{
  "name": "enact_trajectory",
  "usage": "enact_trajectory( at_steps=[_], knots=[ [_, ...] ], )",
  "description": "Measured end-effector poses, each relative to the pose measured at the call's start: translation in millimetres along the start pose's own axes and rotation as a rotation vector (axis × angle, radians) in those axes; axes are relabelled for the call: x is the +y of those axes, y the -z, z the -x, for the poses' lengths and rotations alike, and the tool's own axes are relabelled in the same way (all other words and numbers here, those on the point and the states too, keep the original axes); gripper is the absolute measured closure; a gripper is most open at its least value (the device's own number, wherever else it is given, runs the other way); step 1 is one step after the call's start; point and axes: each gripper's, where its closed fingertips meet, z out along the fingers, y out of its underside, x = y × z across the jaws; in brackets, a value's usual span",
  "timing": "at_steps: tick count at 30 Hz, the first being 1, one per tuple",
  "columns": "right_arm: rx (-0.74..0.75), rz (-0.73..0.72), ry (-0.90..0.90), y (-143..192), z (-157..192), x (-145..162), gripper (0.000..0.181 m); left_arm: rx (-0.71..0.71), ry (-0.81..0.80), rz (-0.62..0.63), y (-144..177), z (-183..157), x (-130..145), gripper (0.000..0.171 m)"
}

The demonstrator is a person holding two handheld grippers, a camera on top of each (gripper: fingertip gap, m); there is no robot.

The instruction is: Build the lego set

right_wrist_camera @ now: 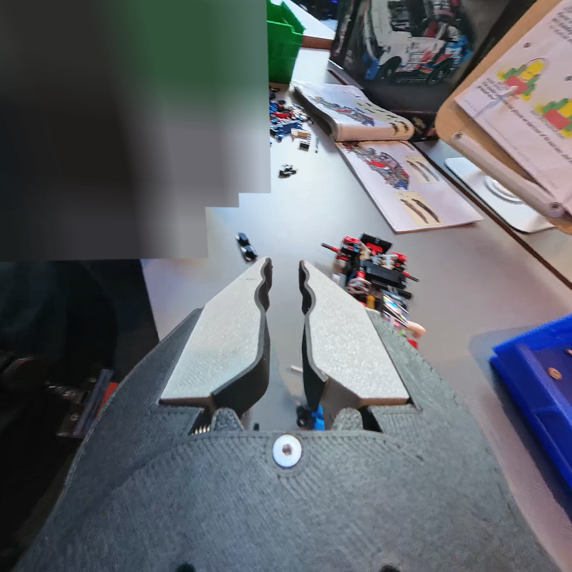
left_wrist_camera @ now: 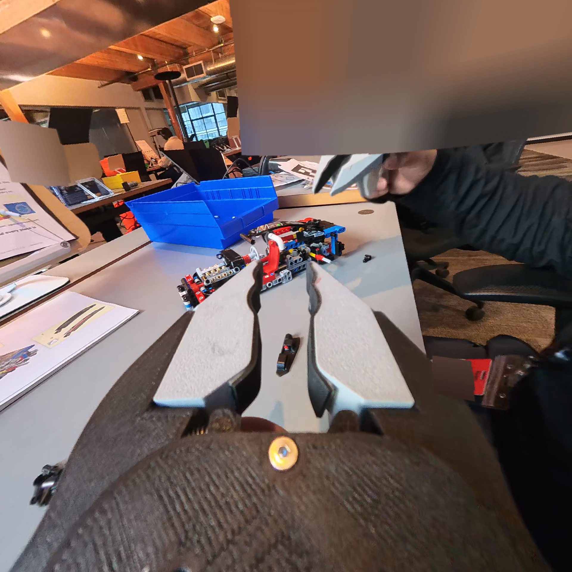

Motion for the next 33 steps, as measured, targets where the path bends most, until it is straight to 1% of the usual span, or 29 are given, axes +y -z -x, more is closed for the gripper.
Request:
enact_trajectory(
  at_steps=[3,7,10,13,15,16,18,20,22,24,30,33],
  knots=[
    [-0.1,-0.019,-0.004,-19.0,19.5,-3.5,0.167,-0.019,0.035,-0.027,3.0,5.9,-3.1,0.148],
    [-0.159,-0.083,-0.04,-50.9,35.9,-9.1,0.167,-0.074,0.096,-0.044,5.9,18.9,-4.5,0.15],
    [-0.19,-0.101,-0.096,-77.5,42.0,-6.4,0.166,-0.062,0.101,-0.071,9.8,16.4,-8.1,0.15],
    [-0.201,-0.001,-0.131,-103.2,39.9,13.4,0.163,-0.016,0.086,-0.12,20.1,7.5,-14.6,0.153],
    [-0.216,0.07,-0.141,-114.7,39.9,24.7,0.158,0.073,0.049,-0.12,32.4,-6.1,-15.5,0.152],
    [-0.208,0.094,-0.137,-117.8,38.3,28.5,0.155,0.102,0.026,-0.122,40.6,-10.0,-15.7,0.151],
    [-0.183,0.114,-0.122,-123.6,35.9,32.0,0.155,0.103,-0.005,-0.154,56.9,-7.6,-18.8,0.154],
    [-0.158,0.137,-0.128,-128.3,33.0,36.3,0.155,0.093,0.011,-0.171,64.3,-2.7,-20.5,0.154],
    [-0.143,0.167,-0.135,-131.4,30.4,40.2,0.153,0.09,0.032,-0.142,62.7,-1.5,-17.5,0.148],
    [-0.125,0.187,-0.124,-134.0,29.2,42.0,0.149,0.049,0.031,-0.116,60.7,3.5,-14.5,0.148],
    [-0.11,0.272,-0.067,-142.0,32.2,52.3,0.149,0.029,0.063,-0.097,62.2,9.2,-12.1,0.149],
    [-0.102,0.3,-0.049,-140.9,33.7,57.5,0.15,0.01,0.077,-0.077,60.7,13.6,-9.5,0.148]
  ],
)
